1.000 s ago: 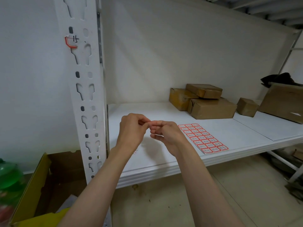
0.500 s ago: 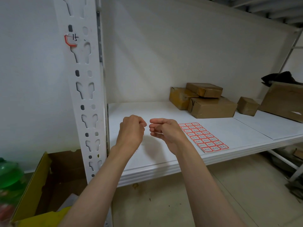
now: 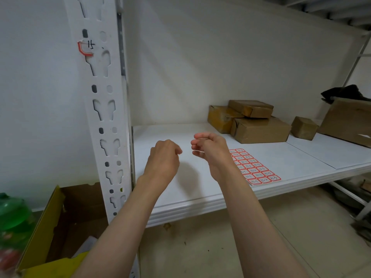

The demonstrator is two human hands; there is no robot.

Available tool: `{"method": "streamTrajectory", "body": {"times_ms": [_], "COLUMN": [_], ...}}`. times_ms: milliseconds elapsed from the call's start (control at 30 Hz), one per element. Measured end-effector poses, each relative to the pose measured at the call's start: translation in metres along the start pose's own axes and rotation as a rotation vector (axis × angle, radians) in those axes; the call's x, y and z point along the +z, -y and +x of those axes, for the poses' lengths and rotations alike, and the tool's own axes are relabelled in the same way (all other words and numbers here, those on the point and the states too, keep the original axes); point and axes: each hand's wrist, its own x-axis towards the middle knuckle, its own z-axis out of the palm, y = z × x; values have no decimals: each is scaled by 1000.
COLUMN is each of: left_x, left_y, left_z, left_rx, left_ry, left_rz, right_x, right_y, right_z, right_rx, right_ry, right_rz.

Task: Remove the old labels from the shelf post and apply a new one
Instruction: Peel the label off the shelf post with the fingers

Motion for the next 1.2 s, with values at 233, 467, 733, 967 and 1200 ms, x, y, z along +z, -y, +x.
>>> {"method": "streamTrajectory", "body": {"times_ms": [233,467,733,967,1200], "left_x": [-66,-158,-218,-226,-224], "left_y": [-44,-65,-7,2,8], "left_z": [-16,-55,-57,-54,-50], "left_rx": [187,458,474,548,605], "left_ry": [-226,-654,-827,-835,-907], "left_rz": [-146,-292,-186,0,43], "right_x": [28,61,105,123,122], "right_y": [57,114,132,130,129], "right_z": [-23,-64,-91,-95,-93], "right_rx": [-261,-508,-806,-786,-757], "right_ry": [37,88,19,66,84], "right_rz": [153,199,-30,3,44]}}
